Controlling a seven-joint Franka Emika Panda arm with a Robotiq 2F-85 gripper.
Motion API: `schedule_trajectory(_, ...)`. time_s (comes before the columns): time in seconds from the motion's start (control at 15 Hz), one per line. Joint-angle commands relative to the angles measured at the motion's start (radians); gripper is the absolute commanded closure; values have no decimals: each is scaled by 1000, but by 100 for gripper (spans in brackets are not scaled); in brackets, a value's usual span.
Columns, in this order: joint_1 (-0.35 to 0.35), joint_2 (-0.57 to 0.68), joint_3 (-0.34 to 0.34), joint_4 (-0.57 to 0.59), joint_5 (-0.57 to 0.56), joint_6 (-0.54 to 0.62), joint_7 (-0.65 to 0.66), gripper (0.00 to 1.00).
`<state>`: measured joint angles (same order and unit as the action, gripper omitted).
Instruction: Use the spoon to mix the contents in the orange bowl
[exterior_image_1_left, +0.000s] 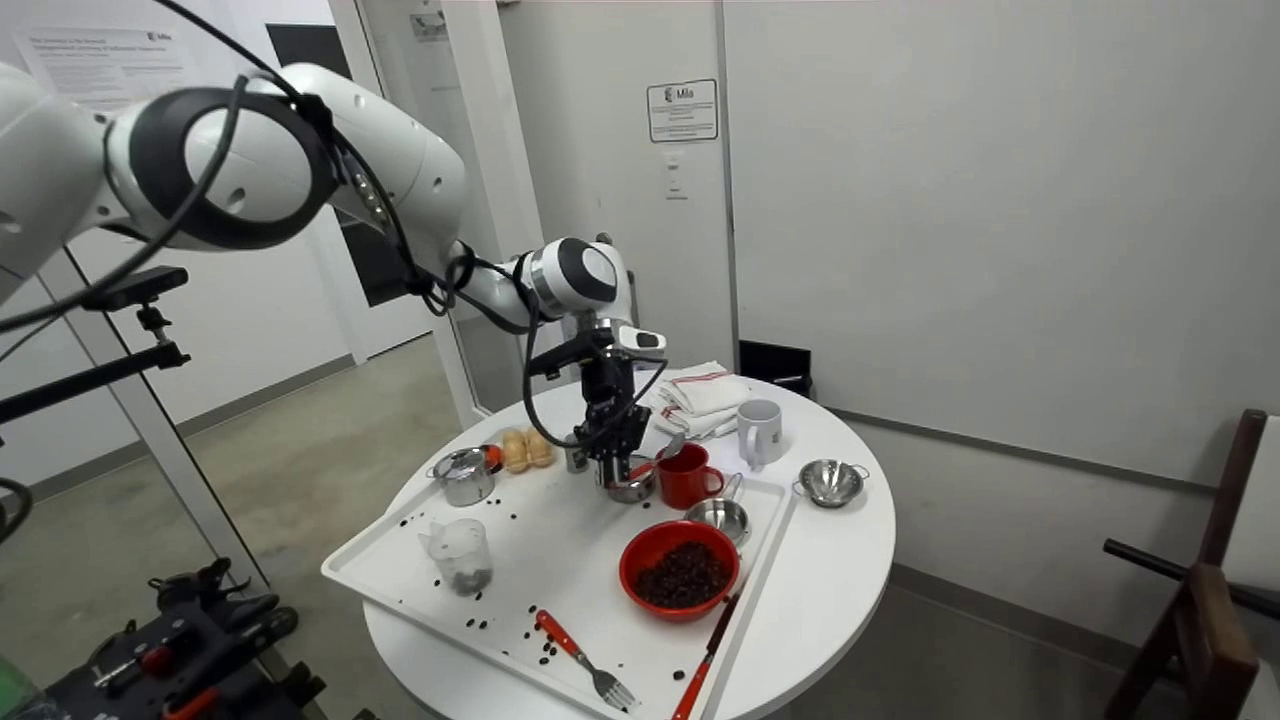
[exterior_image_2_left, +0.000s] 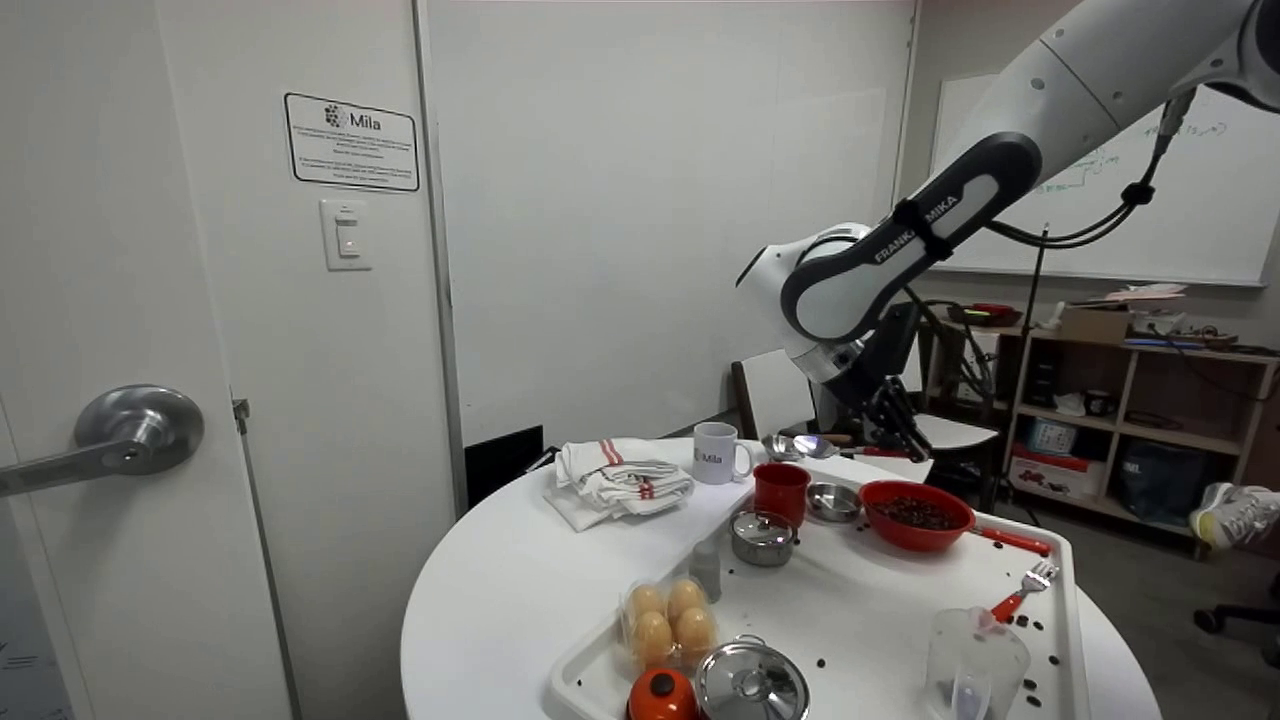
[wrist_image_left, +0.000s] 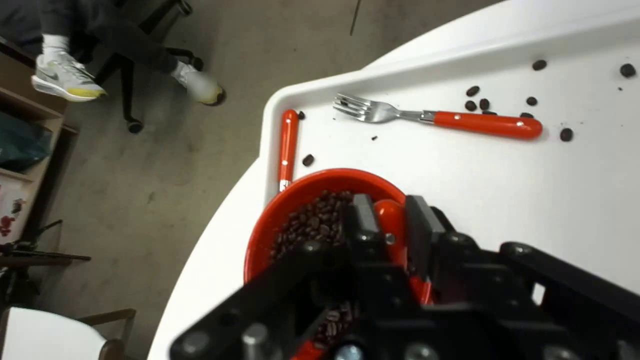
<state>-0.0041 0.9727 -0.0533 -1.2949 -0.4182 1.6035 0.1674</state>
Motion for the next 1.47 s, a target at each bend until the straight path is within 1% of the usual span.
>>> schedule_trajectory(0.0,-51,-136,7,-238,109,227,10,92)
schedule_trajectory(0.2,-90,-188,11,-377,183,396,-55,92)
schedule_trajectory(0.33,-104,-217,11,-475,208,472,-113,92)
schedule_trajectory(0.6,-95,-267,11,-676,180,493,-248,92)
schedule_trajectory(0.73,-84,-268,10,-723,166,479,-284,92)
schedule_trajectory(0.93,-70,-261,8,-757,157,456,-313,92)
schedule_trajectory(1.13,-63,-243,7,-752,162,435,-325,92)
schedule_trajectory(1.27,-52,-218,-3,-719,164,443,-292,92)
schedule_trajectory(1.4,-54,-189,-1,-672,171,424,-300,92)
